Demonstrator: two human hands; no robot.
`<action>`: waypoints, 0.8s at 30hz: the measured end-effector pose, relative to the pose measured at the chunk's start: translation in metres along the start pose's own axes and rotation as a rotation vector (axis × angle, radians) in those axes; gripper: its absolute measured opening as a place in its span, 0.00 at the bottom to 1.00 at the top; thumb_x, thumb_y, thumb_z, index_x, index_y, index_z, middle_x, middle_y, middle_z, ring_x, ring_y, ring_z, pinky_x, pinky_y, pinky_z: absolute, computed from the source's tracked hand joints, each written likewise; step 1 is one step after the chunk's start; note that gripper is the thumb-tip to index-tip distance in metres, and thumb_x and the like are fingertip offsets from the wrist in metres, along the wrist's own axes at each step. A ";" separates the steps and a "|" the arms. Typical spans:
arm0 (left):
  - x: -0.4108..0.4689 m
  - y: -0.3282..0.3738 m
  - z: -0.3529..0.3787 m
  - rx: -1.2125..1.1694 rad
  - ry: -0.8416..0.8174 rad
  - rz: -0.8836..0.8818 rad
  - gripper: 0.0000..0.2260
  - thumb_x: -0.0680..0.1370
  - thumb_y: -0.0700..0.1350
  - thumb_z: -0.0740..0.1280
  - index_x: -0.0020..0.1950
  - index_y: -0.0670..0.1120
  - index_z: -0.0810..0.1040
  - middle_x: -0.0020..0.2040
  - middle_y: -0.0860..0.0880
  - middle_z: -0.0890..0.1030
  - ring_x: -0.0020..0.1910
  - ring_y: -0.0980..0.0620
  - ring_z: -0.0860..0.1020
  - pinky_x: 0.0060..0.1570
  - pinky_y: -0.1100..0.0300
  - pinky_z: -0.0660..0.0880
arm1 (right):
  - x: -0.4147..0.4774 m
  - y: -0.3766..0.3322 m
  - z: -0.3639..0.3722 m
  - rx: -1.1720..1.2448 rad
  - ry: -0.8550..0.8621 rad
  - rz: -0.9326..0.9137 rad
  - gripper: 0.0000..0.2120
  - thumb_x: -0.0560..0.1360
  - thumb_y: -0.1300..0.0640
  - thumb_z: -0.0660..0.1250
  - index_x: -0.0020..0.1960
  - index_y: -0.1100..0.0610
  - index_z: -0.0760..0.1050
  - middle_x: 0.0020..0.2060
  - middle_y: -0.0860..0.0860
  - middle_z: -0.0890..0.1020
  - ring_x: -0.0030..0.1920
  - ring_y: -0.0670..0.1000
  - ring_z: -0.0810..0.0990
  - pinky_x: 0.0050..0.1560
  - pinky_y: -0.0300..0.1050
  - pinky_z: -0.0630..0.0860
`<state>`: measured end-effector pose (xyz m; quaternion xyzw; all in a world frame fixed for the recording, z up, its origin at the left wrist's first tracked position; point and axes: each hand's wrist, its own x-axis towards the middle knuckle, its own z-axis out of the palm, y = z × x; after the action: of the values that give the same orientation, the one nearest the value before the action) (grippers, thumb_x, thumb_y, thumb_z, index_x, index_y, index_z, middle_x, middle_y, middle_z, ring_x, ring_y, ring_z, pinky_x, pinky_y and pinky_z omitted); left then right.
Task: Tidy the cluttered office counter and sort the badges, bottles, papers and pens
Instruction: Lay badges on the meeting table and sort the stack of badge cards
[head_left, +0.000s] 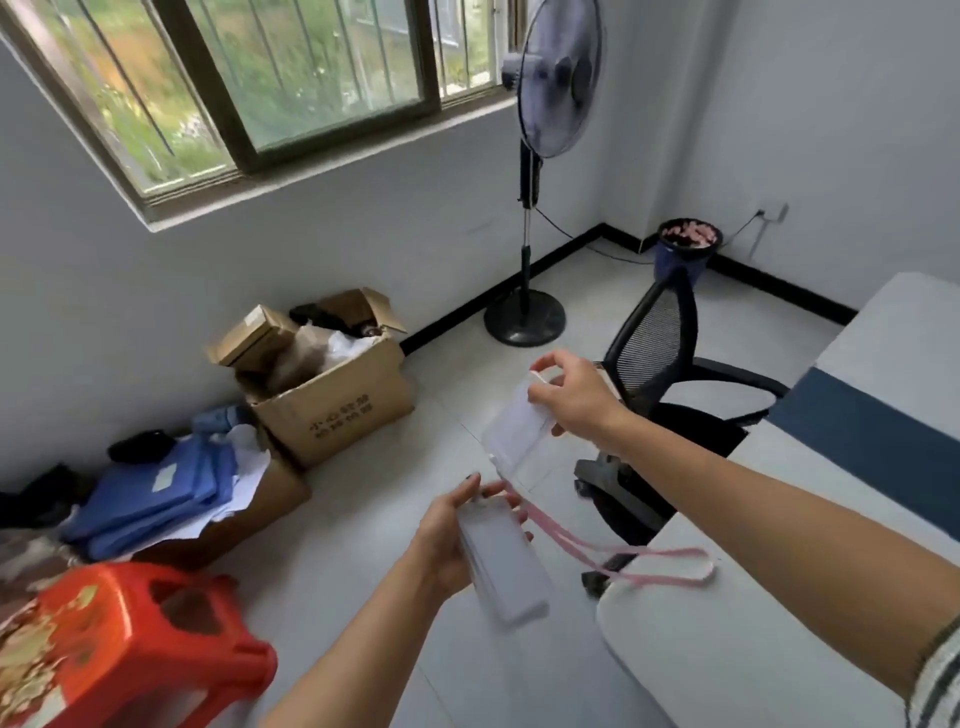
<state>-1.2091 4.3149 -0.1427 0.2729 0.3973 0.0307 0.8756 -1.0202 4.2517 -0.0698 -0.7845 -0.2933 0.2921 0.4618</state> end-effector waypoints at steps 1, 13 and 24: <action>-0.002 0.017 -0.015 -0.035 -0.014 0.022 0.14 0.78 0.50 0.64 0.54 0.40 0.77 0.50 0.38 0.81 0.47 0.39 0.79 0.58 0.40 0.74 | 0.007 -0.018 0.020 0.046 -0.006 -0.004 0.11 0.74 0.59 0.66 0.56 0.55 0.71 0.44 0.56 0.78 0.42 0.54 0.78 0.29 0.43 0.77; 0.042 0.169 -0.098 -0.344 -0.064 0.274 0.10 0.78 0.53 0.66 0.51 0.47 0.77 0.51 0.44 0.81 0.51 0.43 0.79 0.59 0.45 0.73 | 0.078 -0.061 0.105 0.098 -0.251 0.218 0.13 0.72 0.62 0.73 0.55 0.62 0.75 0.38 0.59 0.83 0.30 0.52 0.81 0.29 0.40 0.74; 0.182 0.326 -0.057 -0.151 0.010 0.244 0.15 0.75 0.53 0.68 0.53 0.43 0.74 0.51 0.42 0.79 0.48 0.45 0.78 0.56 0.47 0.75 | 0.256 -0.052 0.108 0.124 -0.460 0.271 0.12 0.77 0.51 0.68 0.55 0.57 0.73 0.49 0.56 0.82 0.45 0.53 0.84 0.34 0.41 0.75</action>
<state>-1.0726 4.6674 -0.1329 0.2526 0.3621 0.1680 0.8814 -0.9410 4.5196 -0.1144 -0.6999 -0.2645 0.5392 0.3866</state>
